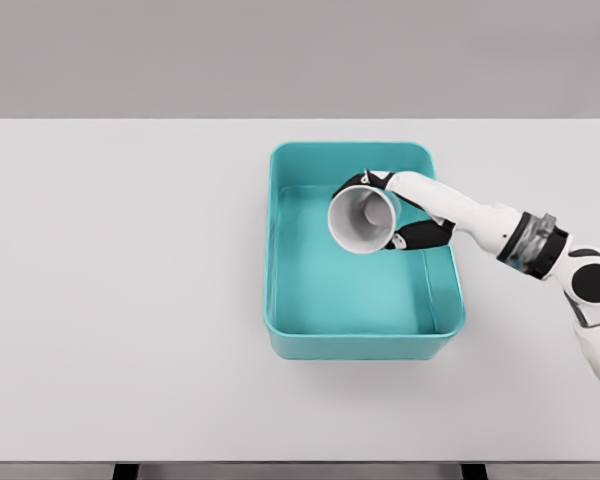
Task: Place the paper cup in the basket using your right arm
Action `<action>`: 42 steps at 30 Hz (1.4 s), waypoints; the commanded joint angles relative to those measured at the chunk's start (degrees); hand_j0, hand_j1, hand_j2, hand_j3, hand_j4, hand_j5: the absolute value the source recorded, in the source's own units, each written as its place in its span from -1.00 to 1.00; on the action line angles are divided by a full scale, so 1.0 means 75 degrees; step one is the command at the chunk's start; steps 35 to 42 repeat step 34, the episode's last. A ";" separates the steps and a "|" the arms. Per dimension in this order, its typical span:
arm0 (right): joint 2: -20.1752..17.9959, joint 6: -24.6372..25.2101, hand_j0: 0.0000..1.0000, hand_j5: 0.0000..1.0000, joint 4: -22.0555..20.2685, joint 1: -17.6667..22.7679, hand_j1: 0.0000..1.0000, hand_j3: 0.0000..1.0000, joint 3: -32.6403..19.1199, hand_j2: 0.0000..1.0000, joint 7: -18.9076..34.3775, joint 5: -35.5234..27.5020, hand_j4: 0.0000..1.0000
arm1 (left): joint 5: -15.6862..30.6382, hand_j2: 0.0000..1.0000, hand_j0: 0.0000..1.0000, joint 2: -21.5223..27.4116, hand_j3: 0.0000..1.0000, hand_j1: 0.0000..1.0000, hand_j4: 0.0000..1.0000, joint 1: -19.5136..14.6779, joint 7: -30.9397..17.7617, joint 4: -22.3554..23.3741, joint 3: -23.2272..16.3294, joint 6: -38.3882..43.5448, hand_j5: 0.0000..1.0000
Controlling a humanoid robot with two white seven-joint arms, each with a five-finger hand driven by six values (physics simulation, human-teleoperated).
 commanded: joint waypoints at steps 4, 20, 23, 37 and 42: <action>-0.0008 0.0042 0.97 0.97 0.0007 -0.0012 0.97 0.97 0.0038 0.97 -0.0004 0.0024 0.97 | 0.0001 1.00 1.00 0.0000 1.00 1.00 1.00 0.0000 -0.0002 0.0000 0.0000 0.0000 1.00; -0.0664 0.0148 0.99 0.99 -0.0040 -0.0047 0.99 0.99 -0.0583 0.99 -0.0004 -0.1206 0.99 | 0.0001 1.00 1.00 0.0000 1.00 1.00 1.00 0.0000 -0.0002 0.0000 0.0000 0.0000 1.00; -0.1074 0.0148 1.00 1.00 -0.0017 0.0129 1.00 1.00 -0.0794 1.00 -0.0004 -0.1945 1.00 | 0.0001 1.00 1.00 0.0000 1.00 1.00 1.00 0.0000 -0.0002 0.0000 0.0000 0.0000 1.00; -0.1379 0.0124 1.00 1.00 -0.0052 0.1125 1.00 1.00 -0.1943 1.00 -0.0004 -0.2566 1.00 | 0.0001 1.00 1.00 0.0000 1.00 1.00 1.00 0.0000 -0.0002 0.0000 0.0000 0.0000 1.00; -0.1379 0.0124 1.00 1.00 -0.0052 0.1125 1.00 1.00 -0.1943 1.00 -0.0004 -0.2566 1.00 | 0.0001 1.00 1.00 0.0000 1.00 1.00 1.00 0.0000 -0.0002 0.0000 0.0000 0.0000 1.00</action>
